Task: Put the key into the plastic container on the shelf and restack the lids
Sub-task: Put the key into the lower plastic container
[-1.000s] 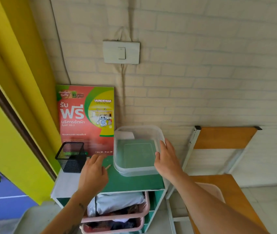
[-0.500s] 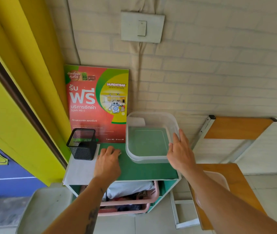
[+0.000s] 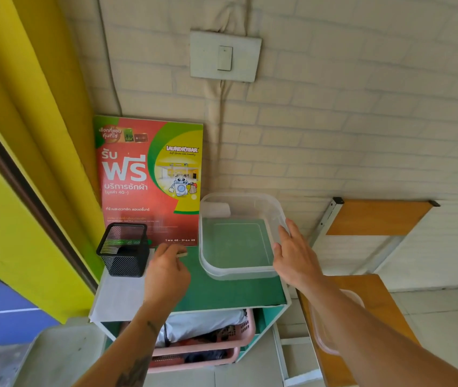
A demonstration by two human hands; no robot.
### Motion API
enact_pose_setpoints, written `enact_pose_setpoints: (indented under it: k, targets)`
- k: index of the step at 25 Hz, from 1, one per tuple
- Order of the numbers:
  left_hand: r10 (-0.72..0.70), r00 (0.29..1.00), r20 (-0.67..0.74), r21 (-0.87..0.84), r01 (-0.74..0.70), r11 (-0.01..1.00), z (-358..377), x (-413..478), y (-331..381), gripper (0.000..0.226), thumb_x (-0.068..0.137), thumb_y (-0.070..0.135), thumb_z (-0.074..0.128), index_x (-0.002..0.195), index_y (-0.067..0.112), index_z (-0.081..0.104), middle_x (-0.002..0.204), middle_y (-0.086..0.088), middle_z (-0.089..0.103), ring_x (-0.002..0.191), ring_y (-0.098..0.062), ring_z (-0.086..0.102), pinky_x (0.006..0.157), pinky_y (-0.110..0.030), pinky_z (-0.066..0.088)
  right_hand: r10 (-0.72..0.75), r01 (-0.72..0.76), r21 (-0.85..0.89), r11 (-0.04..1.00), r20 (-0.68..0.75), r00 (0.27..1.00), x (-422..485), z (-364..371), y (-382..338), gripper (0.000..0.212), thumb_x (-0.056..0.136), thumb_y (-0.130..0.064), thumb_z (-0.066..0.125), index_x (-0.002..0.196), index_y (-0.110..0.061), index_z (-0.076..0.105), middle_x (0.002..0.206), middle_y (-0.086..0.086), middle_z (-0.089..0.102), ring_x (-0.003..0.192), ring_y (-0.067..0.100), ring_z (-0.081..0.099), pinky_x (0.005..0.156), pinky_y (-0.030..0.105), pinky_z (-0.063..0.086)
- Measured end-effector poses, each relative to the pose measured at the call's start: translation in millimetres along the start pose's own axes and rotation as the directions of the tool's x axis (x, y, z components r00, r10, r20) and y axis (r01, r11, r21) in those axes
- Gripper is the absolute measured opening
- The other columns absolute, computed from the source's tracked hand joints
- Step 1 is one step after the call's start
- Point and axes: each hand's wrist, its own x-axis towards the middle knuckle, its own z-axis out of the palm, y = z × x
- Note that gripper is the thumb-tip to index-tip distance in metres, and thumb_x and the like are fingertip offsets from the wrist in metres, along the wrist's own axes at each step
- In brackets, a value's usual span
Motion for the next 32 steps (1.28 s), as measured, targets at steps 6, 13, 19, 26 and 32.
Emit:
enact_pose_setpoints:
  k: [6, 13, 19, 26, 32]
  targets:
    - [-0.021, 0.98, -0.198, -0.211, -0.022, 0.977, -18, 24, 63, 0.029, 0.081, -0.009, 0.052, 0.093, 0.005, 0.075, 0.092, -0.008, 0.071, 0.078, -0.021, 0.063, 0.076, -0.024, 0.044, 0.01, -0.009, 0.068, 0.998, -0.013, 1.0, -2, 5, -1, 0.051, 0.102, -0.019, 0.042, 0.15, -0.01, 0.027, 0.165, 0.004, 0.004, 0.146, 0.026, 0.024, 0.111, 0.038, 0.035]
    - [-0.035, 0.952, 0.304, -0.17, 0.09, 0.981, 22, 47, 121, 0.038, 0.083, -0.003, 0.047, 0.107, 0.013, 0.071, 0.104, -0.004, 0.071, 0.08, -0.021, 0.064, 0.075, -0.029, 0.055, -0.008, 0.008, 0.113, 0.994, 0.004, 1.0, -1, 6, 1, 0.05, 0.102, -0.019, 0.041, 0.149, -0.01, 0.027, 0.165, 0.003, -0.001, 0.147, 0.027, 0.02, 0.113, 0.038, 0.034]
    - [-0.138, 0.856, 0.498, 0.002, 0.158, 0.987, 49, 47, 117, 0.042, 0.079, -0.001, 0.053, 0.115, 0.015, 0.069, 0.112, -0.008, 0.069, 0.094, -0.024, 0.067, 0.091, -0.034, 0.056, -0.009, 0.001, 0.174, 0.985, 0.045, 0.999, -1, 8, 4, 0.05, 0.103, -0.02, 0.039, 0.15, -0.011, 0.026, 0.164, -0.001, -0.012, 0.148, 0.026, 0.016, 0.114, 0.036, 0.03]
    - [-0.081, 0.84, 0.536, 0.108, 0.027, 0.994, 53, 41, 129, 0.042, 0.081, 0.009, 0.056, 0.12, 0.02, 0.064, 0.125, -0.003, 0.062, 0.104, -0.021, 0.06, 0.091, -0.03, 0.049, -0.001, -0.005, 0.206, 0.979, 0.027, 1.0, 0, 11, 6, 0.05, 0.101, -0.02, 0.043, 0.148, -0.015, 0.028, 0.164, -0.003, -0.01, 0.144, 0.024, 0.025, 0.11, 0.037, 0.039]
    - [0.004, 0.889, 0.458, 0.081, -0.046, 0.996, 33, 36, 132, 0.037, 0.083, 0.014, 0.05, 0.115, 0.022, 0.067, 0.111, -0.001, 0.071, 0.098, -0.022, 0.065, 0.092, -0.038, 0.054, 0.0, 0.001, 0.229, 0.973, -0.005, 1.0, -1, 11, 6, 0.047, 0.103, -0.025, 0.038, 0.148, -0.017, 0.028, 0.164, -0.004, -0.007, 0.144, 0.024, 0.026, 0.108, 0.035, 0.039]
